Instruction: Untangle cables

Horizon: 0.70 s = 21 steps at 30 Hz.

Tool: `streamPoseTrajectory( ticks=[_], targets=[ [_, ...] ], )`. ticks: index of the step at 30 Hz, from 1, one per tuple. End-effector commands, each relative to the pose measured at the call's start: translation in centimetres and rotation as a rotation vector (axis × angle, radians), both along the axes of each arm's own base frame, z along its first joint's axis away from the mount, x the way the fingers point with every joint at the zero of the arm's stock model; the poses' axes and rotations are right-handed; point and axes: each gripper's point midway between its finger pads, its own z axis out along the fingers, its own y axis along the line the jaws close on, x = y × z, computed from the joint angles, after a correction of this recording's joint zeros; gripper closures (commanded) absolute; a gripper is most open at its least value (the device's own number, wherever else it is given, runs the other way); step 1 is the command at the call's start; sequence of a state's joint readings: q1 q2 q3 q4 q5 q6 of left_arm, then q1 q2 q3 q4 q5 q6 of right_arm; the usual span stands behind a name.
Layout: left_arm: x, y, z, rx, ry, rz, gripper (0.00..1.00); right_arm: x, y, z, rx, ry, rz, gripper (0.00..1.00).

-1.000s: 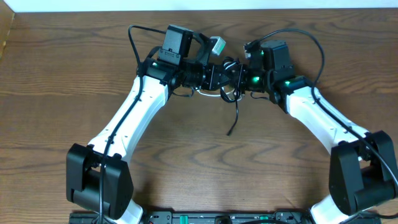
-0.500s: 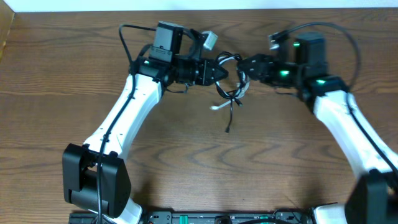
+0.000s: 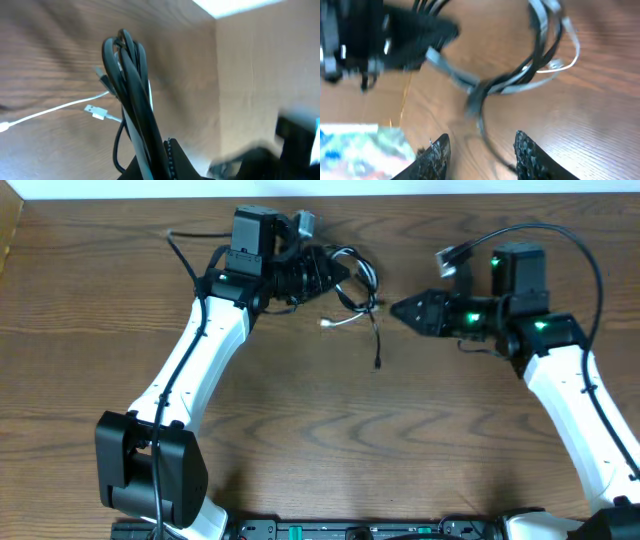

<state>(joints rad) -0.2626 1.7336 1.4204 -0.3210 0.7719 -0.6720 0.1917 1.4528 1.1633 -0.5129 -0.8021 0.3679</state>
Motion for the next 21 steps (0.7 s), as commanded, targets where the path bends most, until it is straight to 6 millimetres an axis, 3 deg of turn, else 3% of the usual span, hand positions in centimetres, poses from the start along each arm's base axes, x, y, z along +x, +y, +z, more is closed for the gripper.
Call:
streamPoseTrajectory(
  ticks=[1,5,13,18,20,21],
  targets=[
    [1.9,1.3,0.6,-0.083,0.161,0.241,0.93,-0.6,1.0,-0.4,-0.063,-0.073,0.073,0.63],
    [2.2,1.1,1.1,-0.126,0.187,0.268,0.92,-0.2,0.6,-1.7,-0.149,-0.069,0.026,0.77],
    [1.0,0.0,1.9,-0.175,0.209,0.180,0.93,0.5,0.1,-4.0,-0.292,-0.065,-0.036,0.77],
    [0.4,-0.5,2.2,-0.173,0.167,0.102,0.93,1.0,-0.4,-4.2,-0.332,-0.100,-0.047,0.78],
    [0.3,-0.5,2.2,-0.174,0.167,0.100,0.93,1.1,-0.4,-4.1,-0.331,-0.105,-0.048,0.87],
    [0.3,-0.5,2.2,-0.171,0.160,0.097,0.93,1.2,-0.3,-4.0,-0.329,-0.108,-0.049,0.99]
  ],
)
